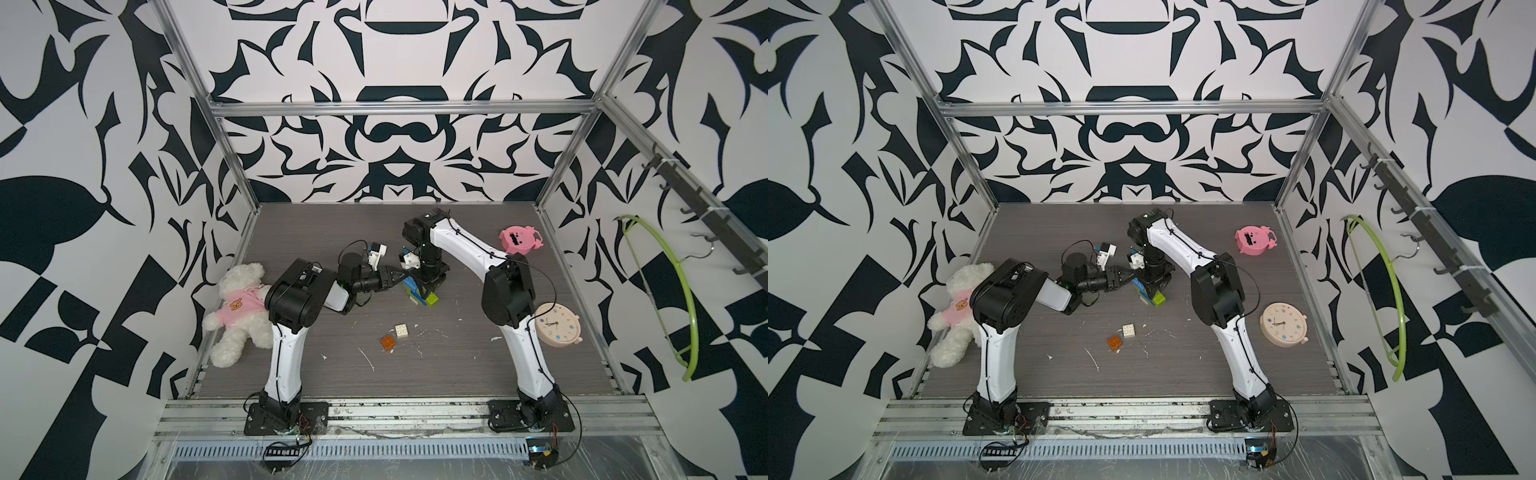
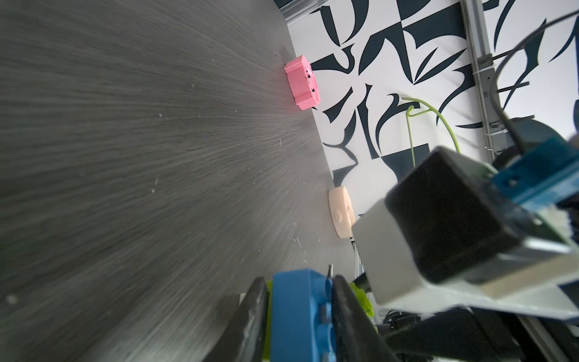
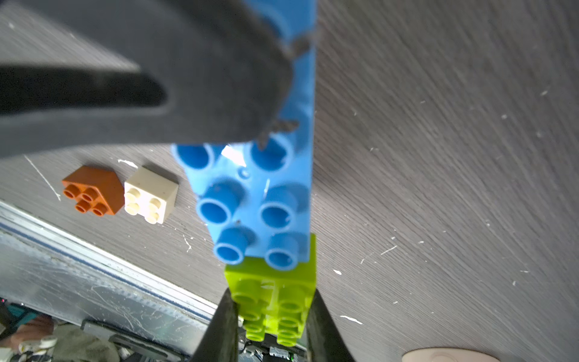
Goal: Assemble a heart with lego
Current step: Assemble the lego brick with the lego brick.
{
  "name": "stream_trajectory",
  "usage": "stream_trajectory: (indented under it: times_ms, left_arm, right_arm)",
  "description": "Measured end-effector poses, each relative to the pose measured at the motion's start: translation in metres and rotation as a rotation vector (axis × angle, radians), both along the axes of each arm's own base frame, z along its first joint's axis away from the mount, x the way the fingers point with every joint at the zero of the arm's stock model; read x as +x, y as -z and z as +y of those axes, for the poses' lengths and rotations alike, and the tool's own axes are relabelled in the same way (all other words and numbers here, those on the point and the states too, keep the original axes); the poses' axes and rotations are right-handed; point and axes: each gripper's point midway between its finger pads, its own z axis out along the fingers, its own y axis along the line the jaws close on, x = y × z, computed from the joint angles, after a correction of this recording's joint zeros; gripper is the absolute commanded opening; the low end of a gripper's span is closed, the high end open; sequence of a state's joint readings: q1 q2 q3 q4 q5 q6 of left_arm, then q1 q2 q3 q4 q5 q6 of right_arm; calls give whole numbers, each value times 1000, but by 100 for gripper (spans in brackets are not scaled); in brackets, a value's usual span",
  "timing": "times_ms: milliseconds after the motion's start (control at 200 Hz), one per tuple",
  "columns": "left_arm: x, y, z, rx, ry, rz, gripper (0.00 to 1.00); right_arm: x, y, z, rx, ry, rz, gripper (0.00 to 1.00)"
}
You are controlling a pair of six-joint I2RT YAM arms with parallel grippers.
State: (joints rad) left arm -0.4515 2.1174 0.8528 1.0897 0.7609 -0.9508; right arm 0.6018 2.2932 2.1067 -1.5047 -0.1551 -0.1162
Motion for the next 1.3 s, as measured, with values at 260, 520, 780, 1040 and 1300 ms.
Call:
stream_trajectory:
  times_ms: [260,520,780,1040,1300]
  left_arm:
    - [9,-1,5,26,-22,-23,38]
    - [10,-1,5,44,-26,-30,38]
    - [15,-1,7,54,-45,-40,38]
    - [17,-1,9,61,-57,-40,39]
    - [17,-1,10,75,-63,-31,39]
  right_arm:
    - [13,2,12,43,-39,-18,0]
    - [14,3,12,45,-43,-16,0]
    - [20,2,14,50,-44,-34,3]
    - [23,0,14,47,-47,-50,20]
    - [24,-2,11,36,-52,-67,31]
